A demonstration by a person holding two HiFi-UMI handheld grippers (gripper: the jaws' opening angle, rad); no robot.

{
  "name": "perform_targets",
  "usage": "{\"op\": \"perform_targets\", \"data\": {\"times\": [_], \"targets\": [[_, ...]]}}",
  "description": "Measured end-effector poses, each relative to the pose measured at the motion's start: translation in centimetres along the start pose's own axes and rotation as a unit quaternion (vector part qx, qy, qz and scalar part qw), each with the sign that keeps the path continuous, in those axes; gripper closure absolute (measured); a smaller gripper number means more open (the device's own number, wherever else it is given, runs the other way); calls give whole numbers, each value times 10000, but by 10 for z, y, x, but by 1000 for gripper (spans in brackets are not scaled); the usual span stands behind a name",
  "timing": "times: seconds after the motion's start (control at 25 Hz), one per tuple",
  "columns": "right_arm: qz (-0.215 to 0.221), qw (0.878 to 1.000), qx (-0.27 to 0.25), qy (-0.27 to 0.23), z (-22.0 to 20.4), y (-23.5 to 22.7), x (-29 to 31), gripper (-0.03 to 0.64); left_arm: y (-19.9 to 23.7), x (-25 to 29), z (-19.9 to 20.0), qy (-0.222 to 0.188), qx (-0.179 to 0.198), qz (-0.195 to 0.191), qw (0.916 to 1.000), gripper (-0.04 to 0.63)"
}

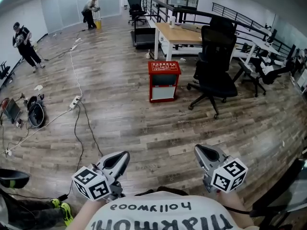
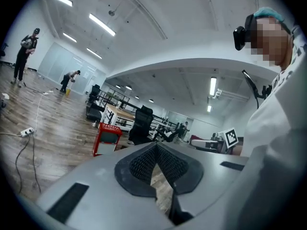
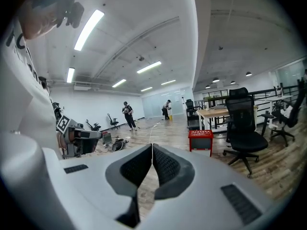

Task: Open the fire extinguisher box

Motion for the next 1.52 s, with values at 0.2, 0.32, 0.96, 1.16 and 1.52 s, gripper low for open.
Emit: {"op": "perform_targets", "data": {"times": [0.2, 0.32, 0.96, 1.16, 1.52], "targets": [[-218, 9997, 32, 44, -7, -2, 14, 606, 5, 13, -1, -144, -250, -265, 9992, 589], [-390, 9987, 189, 258, -19, -5, 22, 606, 0, 20, -15, 43, -394, -428, 9983, 589], [-31, 9932, 866, 781, -29, -50, 73, 606, 42, 66, -15, -124, -1194, 178, 9926, 589], [-30, 9924, 941, 794, -27, -85, 89, 606, 52, 96, -5, -105, -1081, 241, 9938, 589], [123, 9922, 771, 970, -5, -148, 133, 606, 75, 161, 13, -102, -947, 514, 9941, 589]]}}
Point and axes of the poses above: the fingertips, and each gripper's own axes: x forward along the fingers, y to its left, z out of its top, the point moved 3 cm from there along -x, backward along the fingers, and after that the axes turned 1 degree about -y, right-handed, at the moved point
